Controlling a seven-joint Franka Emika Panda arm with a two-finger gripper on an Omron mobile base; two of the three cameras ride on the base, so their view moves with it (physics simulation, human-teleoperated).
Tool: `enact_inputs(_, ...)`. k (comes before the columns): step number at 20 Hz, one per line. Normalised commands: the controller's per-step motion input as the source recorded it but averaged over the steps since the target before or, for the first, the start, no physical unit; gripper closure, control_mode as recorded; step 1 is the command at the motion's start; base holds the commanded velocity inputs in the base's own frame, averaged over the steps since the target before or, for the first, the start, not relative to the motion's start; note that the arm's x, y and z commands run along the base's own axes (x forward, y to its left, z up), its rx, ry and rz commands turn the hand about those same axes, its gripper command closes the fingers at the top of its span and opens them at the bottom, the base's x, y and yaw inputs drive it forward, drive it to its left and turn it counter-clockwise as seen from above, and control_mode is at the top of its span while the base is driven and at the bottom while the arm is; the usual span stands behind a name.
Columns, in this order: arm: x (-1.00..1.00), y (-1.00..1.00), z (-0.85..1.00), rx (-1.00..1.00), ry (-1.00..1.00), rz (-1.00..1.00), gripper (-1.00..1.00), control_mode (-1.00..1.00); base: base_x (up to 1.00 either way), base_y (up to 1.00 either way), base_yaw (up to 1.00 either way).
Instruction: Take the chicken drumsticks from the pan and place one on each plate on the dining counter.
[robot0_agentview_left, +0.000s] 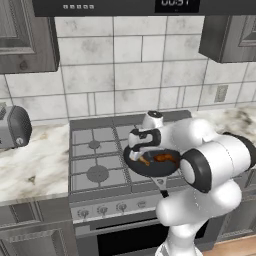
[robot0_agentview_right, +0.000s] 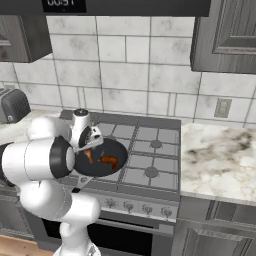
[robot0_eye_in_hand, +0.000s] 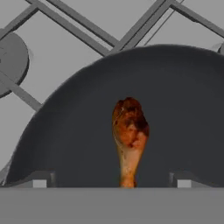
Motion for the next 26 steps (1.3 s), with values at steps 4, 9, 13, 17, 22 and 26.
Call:
enact_inputs(4, 0.30, 0.00, -0.53, 0.00, 0.00, 0.00, -1.00, -1.00, 0.00, 0.00, 0.00)
enact_inputs(9, 0.35, 0.00, -0.43, 0.00, 0.00, 0.00, -1.00, -1.00, 0.00, 0.00, 0.00)
enact_inputs(13, 0.42, 0.00, -0.36, 0.00, 0.00, 0.00, 1.00, -1.00, 0.00, 0.00, 0.00)
enact_inputs(17, 0.24, 0.01, -0.48, 0.00, 0.00, 0.00, 1.00, -1.00, 0.00, 0.00, 0.00)
enact_inputs(22, -0.03, 0.08, -0.50, 0.00, 0.00, 0.00, 1.00, -1.00, 0.00, 0.00, 0.00)
enact_inputs(26, -0.26, 0.42, -0.08, 0.00, -0.13, 0.00, 1.00, -1.00, 0.00, 0.00, 0.00)
